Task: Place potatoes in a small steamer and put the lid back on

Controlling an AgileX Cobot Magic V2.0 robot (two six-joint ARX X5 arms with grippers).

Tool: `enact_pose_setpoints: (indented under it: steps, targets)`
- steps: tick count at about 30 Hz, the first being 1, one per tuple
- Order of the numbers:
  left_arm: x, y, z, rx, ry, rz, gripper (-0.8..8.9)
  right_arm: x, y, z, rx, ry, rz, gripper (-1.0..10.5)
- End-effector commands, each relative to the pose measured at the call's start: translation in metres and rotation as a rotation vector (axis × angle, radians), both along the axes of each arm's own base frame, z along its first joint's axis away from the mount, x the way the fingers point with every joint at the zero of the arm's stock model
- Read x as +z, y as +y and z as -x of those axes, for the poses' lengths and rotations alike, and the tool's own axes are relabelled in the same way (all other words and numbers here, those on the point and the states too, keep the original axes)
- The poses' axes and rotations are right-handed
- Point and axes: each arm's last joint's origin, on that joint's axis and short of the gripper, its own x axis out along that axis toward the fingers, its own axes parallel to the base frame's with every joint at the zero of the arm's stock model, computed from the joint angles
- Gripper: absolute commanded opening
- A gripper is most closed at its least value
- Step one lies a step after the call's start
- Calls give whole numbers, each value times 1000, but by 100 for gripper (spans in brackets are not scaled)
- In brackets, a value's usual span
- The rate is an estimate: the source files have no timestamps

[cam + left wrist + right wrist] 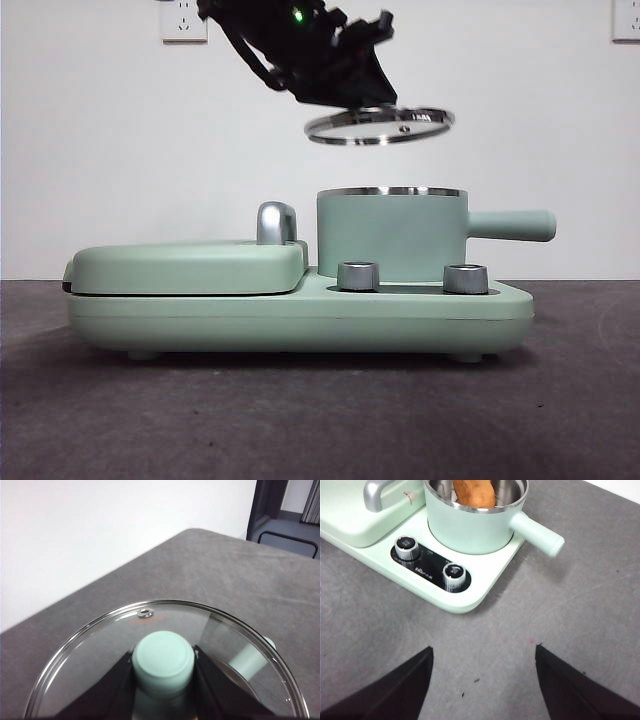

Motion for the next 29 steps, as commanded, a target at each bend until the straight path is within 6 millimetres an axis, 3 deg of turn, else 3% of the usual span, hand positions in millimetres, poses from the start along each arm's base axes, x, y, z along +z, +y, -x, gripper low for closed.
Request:
enact_pose_setpoints:
  steps: [1, 13, 29]
  targets:
    - [3, -13, -5, -22, -41, 20, 15, 5, 1, -1, 12, -41, -10, 317]
    - [-35, -25, -17, -39, -1, -58, 15, 9, 2, -3, 11, -87, -32, 317]
    - [-45, -23, -16, -26, 52, -128, 15, 9, 2, -3, 11, -87, -32, 317]
